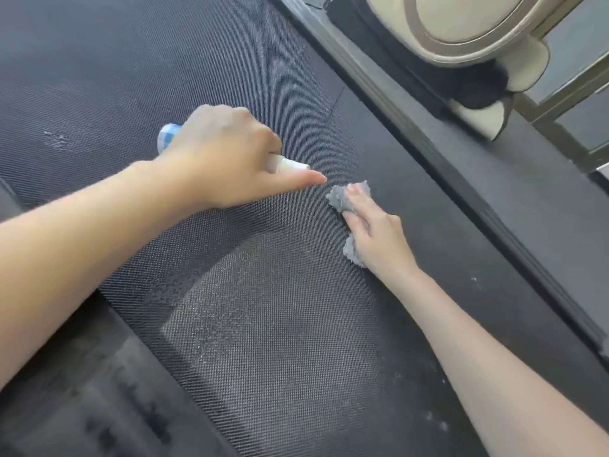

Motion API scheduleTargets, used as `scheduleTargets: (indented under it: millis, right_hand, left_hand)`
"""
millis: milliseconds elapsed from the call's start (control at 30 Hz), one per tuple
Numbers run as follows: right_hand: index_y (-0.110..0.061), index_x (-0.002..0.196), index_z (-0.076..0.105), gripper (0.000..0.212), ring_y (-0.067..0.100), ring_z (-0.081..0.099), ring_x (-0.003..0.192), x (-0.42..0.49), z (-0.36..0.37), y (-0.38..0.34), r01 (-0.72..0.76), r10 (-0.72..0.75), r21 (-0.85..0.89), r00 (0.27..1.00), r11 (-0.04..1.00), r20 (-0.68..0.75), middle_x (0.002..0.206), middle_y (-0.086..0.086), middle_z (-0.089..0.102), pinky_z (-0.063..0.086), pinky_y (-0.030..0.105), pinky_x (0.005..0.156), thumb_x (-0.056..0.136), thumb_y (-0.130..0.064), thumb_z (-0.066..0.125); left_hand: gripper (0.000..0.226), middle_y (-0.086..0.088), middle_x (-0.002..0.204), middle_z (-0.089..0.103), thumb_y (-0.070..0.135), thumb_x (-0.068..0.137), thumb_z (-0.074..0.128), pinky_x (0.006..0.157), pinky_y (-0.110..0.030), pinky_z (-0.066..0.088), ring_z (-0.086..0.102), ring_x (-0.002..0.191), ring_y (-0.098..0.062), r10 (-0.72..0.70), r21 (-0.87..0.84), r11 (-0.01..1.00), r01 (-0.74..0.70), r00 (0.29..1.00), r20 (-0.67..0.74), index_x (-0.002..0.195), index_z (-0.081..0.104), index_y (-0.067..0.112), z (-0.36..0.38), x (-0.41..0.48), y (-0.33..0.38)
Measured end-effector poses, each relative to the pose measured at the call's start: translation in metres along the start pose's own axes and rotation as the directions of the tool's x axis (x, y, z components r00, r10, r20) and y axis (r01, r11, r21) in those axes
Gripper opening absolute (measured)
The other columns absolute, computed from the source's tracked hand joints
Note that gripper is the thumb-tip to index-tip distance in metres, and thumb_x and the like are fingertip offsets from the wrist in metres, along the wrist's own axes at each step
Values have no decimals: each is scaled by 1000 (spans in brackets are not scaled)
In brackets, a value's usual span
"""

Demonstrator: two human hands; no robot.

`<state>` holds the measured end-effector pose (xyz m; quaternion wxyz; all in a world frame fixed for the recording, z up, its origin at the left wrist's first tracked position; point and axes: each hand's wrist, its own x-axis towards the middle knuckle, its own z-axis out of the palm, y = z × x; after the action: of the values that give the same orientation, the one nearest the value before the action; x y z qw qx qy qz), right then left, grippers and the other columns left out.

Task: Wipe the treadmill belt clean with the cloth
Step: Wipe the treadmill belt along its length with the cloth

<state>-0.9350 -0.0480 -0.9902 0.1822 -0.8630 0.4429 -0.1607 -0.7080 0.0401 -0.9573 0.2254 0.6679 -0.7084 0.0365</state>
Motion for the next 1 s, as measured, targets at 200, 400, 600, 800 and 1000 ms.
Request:
scheduleTargets:
  millis: [200,400,600,800,1000]
  right_hand:
    - [-10,138,42,45,9,23,140,-68,28,-63,287,-293,70,950,955,106,147,2,37,17,28,117,94,-12,51]
    - [1,132,47,41,19,30,139,-130,47,-98,524,-527,54,840,850,132,142,12,44,26,39,114,94,-13,47]
    - [1,133,46,39,17,29,140,-163,39,-93,561,-575,125,797,818,186,142,10,44,25,37,115,96,-10,44]
    - [-3,134,46,41,16,29,139,-157,31,-67,628,-612,-28,766,778,196,144,8,43,27,37,114,93,-2,46]
    - [-3,137,42,44,18,27,140,-130,21,-21,547,-530,-131,836,827,144,146,9,39,27,40,113,93,-4,48]
  left_hand:
    - [83,-3,57,54,89,67,10,52,-29,29,54,59,-28,74,78,994,-72,997,-24,52,45,14,-6,-4,2]
    - [81,-7,63,56,88,71,17,55,-31,26,55,67,-31,85,102,991,-83,996,-14,56,46,14,-25,-11,11]
    - [75,-7,59,50,85,77,27,48,-27,14,48,63,-29,59,105,993,-55,998,-28,53,40,16,-36,-14,34]
    - [72,-5,56,53,85,70,17,49,-26,19,50,58,-30,126,84,989,-120,989,-76,49,35,19,-20,-13,55]
    - [75,-6,54,52,88,72,30,47,-23,14,49,57,-31,85,32,996,-82,991,-104,47,34,17,-12,-11,69]
